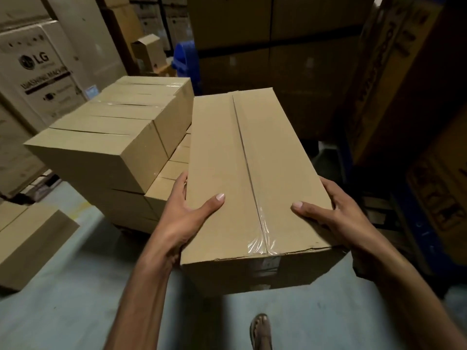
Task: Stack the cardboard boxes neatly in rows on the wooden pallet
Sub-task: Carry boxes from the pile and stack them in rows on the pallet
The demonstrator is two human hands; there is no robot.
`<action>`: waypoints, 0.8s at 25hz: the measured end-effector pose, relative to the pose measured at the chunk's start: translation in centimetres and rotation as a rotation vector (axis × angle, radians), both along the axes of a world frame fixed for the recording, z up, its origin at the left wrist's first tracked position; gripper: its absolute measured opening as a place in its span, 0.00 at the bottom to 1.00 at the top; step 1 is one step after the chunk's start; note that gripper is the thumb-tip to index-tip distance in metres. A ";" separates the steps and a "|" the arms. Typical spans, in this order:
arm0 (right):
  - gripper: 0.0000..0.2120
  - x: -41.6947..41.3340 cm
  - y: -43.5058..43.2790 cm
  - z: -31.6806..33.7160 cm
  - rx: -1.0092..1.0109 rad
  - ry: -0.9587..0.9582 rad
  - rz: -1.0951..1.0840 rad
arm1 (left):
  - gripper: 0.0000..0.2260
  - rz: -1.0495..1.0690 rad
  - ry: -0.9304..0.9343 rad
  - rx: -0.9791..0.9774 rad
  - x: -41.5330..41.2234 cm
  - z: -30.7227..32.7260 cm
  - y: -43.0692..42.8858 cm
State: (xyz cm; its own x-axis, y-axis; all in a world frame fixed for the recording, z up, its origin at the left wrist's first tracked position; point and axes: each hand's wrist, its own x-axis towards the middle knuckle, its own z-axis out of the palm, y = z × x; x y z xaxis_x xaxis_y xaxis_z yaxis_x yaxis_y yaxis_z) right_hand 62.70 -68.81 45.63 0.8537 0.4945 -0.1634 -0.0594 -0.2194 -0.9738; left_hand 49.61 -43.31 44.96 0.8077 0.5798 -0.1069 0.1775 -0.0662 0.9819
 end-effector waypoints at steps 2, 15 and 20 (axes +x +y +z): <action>0.34 3.9 0.5 -0.8 0.004 -0.009 -0.012 | 0.44 -0.008 -0.003 0.004 4.2 -1.0 1.1; 0.45 32.7 5.0 -1.6 0.001 -0.029 0.027 | 0.53 0.034 -0.061 -0.029 31.7 -0.9 5.6; 0.42 47.7 7.7 -1.9 0.019 -0.018 0.154 | 0.45 0.184 -0.058 -0.007 44.2 -2.1 5.5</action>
State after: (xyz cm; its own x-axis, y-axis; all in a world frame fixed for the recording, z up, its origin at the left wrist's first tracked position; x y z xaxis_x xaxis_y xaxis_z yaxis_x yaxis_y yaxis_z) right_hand 110.43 -61.13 43.73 0.7703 0.6224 -0.1386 -0.0092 -0.2065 -0.9784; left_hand 93.81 -37.83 42.87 0.6928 0.7180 -0.0677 0.1291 -0.0311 0.9911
